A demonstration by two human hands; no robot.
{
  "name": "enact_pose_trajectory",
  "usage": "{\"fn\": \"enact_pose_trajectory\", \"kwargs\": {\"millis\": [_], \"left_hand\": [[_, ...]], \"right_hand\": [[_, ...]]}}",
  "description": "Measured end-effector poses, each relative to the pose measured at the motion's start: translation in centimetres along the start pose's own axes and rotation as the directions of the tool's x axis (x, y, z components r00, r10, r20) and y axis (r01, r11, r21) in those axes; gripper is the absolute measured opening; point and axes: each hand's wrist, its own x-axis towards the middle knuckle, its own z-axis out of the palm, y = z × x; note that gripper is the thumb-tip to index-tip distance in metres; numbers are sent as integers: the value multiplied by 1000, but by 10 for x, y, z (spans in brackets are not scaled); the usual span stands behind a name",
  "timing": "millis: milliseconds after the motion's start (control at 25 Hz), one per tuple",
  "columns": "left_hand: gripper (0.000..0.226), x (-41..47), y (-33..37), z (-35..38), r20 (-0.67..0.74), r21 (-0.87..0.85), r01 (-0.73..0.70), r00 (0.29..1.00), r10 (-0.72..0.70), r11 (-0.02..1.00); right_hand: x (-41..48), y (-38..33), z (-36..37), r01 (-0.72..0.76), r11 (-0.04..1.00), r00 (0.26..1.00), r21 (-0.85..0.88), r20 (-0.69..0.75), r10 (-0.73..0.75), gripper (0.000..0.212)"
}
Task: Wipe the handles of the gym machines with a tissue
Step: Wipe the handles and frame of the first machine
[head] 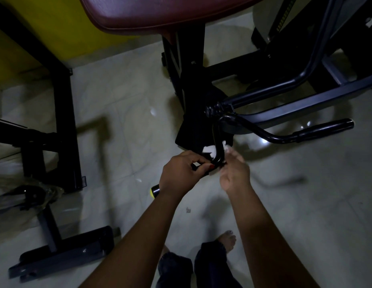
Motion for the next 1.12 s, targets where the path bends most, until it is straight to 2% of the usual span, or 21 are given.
{"fn": "enact_pose_trajectory", "kwargs": {"millis": [80, 120, 200, 240, 320, 400, 520, 560, 640, 720, 840, 920, 960, 1000, 1040, 1080, 1120], "left_hand": [[14, 0, 1, -1, 8, 4, -20, 1000, 20, 1000], [15, 0, 1, -1, 12, 11, -30, 999, 30, 999], [19, 0, 2, -1, 27, 58, -58, 998, 56, 997], [21, -1, 1, 0, 31, 96, -74, 997, 71, 993], [25, -1, 2, 3, 27, 175, -94, 996, 91, 980], [29, -1, 2, 4, 29, 231, -97, 995, 93, 968], [31, 0, 3, 5, 44, 269, -98, 995, 90, 958], [30, 0, 3, 5, 45, 272, -94, 995, 85, 958], [29, 0, 3, 5, 49, 277, -92, 995, 82, 956], [28, -1, 3, 5, 51, 293, -97, 995, 85, 951], [30, 0, 3, 6, 49, 308, -108, 994, 97, 945], [31, -1, 3, 6, 48, 309, -111, 994, 101, 945], [31, -1, 3, 6, 47, 306, -107, 994, 97, 946], [31, -1, 4, 5, 46, 302, -100, 995, 91, 948], [30, -1, 4, 5, 46, 302, -96, 995, 86, 949], [30, -1, 4, 5, 47, 305, -97, 995, 87, 947], [30, -1, 5, 5, 46, 311, -102, 995, 92, 945]], "right_hand": [[5, -8, 8, 168, 960, 986, -225, 32, -165, 18], [1, -9, 8, 261, 874, 964, -410, 66, -258, 21], [-12, -7, -1, 409, 556, 890, -723, 183, -418, 23], [-18, -6, -6, 460, 394, 845, -796, 255, -471, 24], [-14, -10, -8, 531, 187, 772, -826, 381, -509, 23], [7, -21, 8, 534, 53, 762, -844, 453, -462, 21], [41, -26, 38, 474, -46, 806, -879, 454, -381, 26], [45, -22, 42, 444, -135, 801, -886, 460, -383, 29], [36, -13, 36, 406, -316, 750, -857, 510, -420, 33], [23, -7, 20, 439, -353, 704, -826, 560, -436, 32], [24, -13, 18, 478, -295, 708, -827, 562, -427, 31], [35, -19, 29, 480, -98, 764, -872, 470, -442, 26], [41, -20, 34, 460, 63, 796, -886, 380, -471, 24], [50, -18, 34, 415, 291, 850, -862, 252, -463, 21], [52, -17, 32, 332, 578, 917, -746, 112, -383, 18], [51, -14, 27, 176, 822, 977, -541, -6, -213, 18], [44, -12, 21, -8, 954, 999, -298, -40, -4, 18]]}}
